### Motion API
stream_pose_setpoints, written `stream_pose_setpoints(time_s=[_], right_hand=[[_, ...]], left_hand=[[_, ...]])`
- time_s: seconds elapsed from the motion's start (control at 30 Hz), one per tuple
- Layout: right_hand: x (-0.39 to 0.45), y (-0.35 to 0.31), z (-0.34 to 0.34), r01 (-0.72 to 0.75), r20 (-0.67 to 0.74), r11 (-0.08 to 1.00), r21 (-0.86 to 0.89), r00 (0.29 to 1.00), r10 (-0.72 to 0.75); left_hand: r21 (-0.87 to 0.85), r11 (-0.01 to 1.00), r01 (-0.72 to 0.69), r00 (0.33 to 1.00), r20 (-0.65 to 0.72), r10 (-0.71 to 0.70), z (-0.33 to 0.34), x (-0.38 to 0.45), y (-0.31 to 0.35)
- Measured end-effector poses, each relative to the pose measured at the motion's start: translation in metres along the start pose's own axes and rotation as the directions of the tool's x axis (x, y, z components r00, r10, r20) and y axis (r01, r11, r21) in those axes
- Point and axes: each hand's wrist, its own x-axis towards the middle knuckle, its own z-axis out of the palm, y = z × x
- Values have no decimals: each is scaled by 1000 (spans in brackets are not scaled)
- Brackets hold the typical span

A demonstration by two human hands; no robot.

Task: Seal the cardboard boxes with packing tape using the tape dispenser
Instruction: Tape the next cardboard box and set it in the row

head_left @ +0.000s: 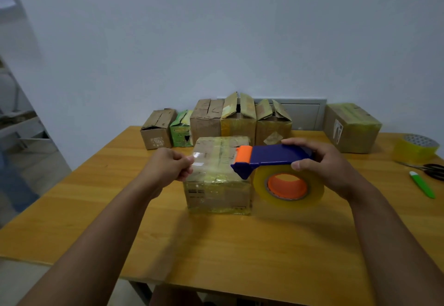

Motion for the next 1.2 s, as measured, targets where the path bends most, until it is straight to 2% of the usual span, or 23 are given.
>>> stream_pose_setpoints(time_s=[0.13, 0.33, 0.5, 0.63, 1.0, 1.2], right_hand=[[6, -10, 2, 30, 0, 999, -39, 1000, -30], [6, -10, 1, 14, 17, 1000, -13, 1000, -14], [3, -4, -1, -3, 18, 1000, 1, 1000, 3], [5, 0, 0, -11, 16, 1000, 11, 1000, 11], [2, 12, -5, -76, 66, 997, 15, 995, 75], [-1, 8, -11, -80, 42, 997, -3, 996, 80]], left_hand=[[-32, 999, 12, 1000, 15, -11, -7, -1, -4], [-35, 999, 20, 996, -83, -23, -21, 5, -10], [-76, 991, 113, 993, -21, -115, -13, 2, -24], [-124, 982, 142, 989, -29, -146, -11, -3, -31], [-116, 986, 118, 990, -60, -126, -6, -11, -31], [-129, 987, 94, 993, -66, -103, -3, -14, -28]])
